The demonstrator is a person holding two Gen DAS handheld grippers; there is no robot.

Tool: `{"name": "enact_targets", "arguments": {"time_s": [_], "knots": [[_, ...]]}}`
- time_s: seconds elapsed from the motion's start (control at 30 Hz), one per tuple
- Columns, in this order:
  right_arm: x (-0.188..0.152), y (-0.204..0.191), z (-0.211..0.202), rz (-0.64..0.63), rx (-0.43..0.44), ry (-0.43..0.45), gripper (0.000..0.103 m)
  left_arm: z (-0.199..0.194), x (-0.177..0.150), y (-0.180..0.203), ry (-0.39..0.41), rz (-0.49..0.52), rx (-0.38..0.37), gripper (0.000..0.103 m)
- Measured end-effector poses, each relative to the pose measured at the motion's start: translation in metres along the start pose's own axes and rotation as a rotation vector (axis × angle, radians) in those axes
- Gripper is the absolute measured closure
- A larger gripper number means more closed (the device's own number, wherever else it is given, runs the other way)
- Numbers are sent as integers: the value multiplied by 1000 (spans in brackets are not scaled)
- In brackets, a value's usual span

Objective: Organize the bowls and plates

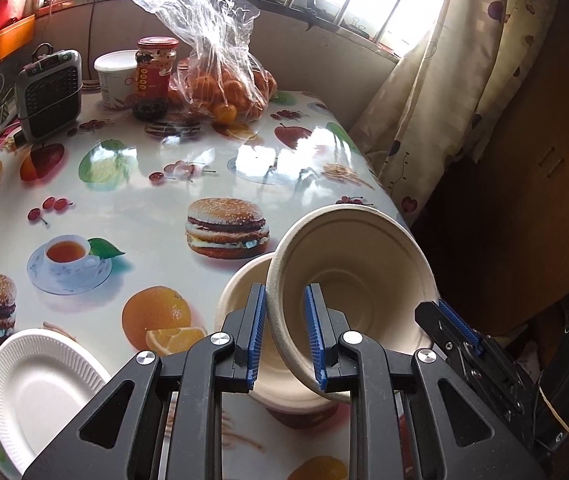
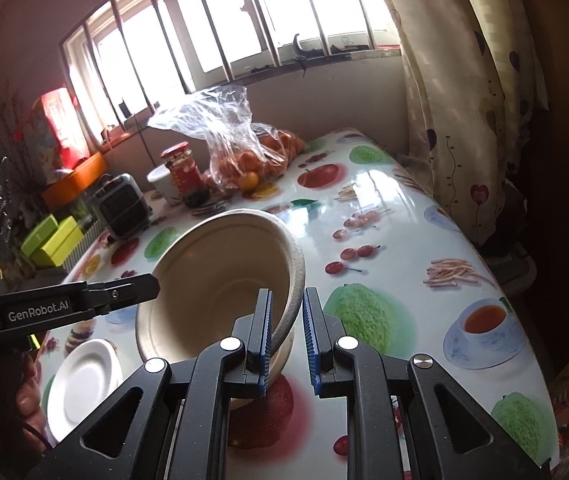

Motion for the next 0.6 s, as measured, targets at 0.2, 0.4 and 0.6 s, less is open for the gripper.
{"name": "enact_targets", "arguments": {"time_s": [0.2,0.4,0.6], "knots": [[-9,-9,6,-3,8,-26,88,-3,-7,-12,-6,-15,11,82],[-17,-15,12,-13,6,-48,88,0,-12,-21,-20,-35,18,82],[-22,-14,20,-11,-4,-70,88,11,-17,-24,-51,-38,32,82]]}}
Point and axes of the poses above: each gripper's, at about its wrist camera, not at the fingertips, and z roughly the way its jaws point, y to its right, x to its top, the point moved 1 cm from there along z, roughly the way its jaws point, and after that the axes turned 3 degrees about y, right-handed, at the moved point
